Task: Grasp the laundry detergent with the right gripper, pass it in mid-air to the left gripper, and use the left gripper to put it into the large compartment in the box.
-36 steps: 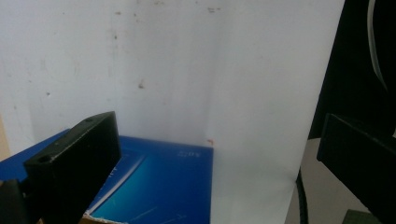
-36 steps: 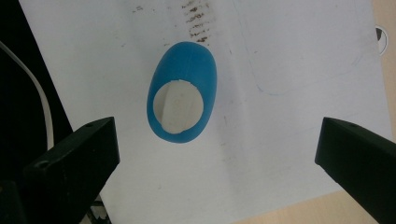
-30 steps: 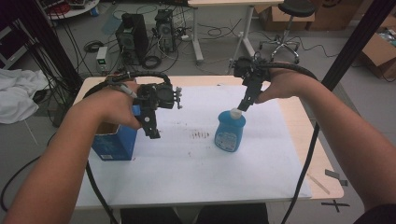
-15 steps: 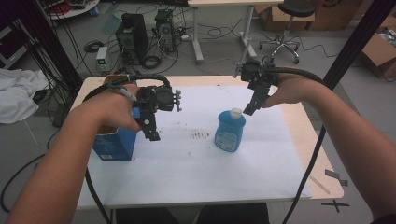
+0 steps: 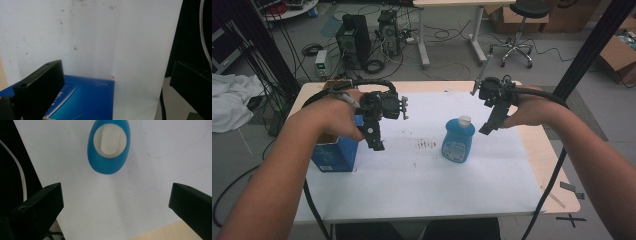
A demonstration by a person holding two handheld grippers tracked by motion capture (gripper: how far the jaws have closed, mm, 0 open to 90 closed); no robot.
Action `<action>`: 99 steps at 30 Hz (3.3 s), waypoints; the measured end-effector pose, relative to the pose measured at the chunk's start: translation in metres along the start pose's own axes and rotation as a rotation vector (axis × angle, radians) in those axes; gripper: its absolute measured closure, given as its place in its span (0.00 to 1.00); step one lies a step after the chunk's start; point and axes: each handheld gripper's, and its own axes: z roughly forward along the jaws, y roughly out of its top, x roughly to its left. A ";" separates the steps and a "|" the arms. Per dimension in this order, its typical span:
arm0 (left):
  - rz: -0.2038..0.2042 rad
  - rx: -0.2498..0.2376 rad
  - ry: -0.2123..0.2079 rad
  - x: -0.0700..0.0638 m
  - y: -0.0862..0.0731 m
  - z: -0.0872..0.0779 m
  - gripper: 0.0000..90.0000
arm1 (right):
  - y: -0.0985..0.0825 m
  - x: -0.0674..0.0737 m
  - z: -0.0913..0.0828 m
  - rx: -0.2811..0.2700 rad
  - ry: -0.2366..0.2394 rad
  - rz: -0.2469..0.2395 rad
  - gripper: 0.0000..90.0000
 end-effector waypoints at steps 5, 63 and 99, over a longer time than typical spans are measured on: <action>0.005 0.000 0.000 -0.001 0.002 -0.001 0.00 | -0.015 0.001 0.011 -0.033 0.001 0.019 0.00; 0.018 -0.003 -0.004 -0.008 0.001 -0.003 0.00 | -0.065 0.009 0.142 -0.613 0.074 0.193 0.00; 0.012 0.006 -0.002 -0.011 -0.001 -0.003 0.00 | -0.061 0.016 0.181 -0.872 0.008 0.244 0.00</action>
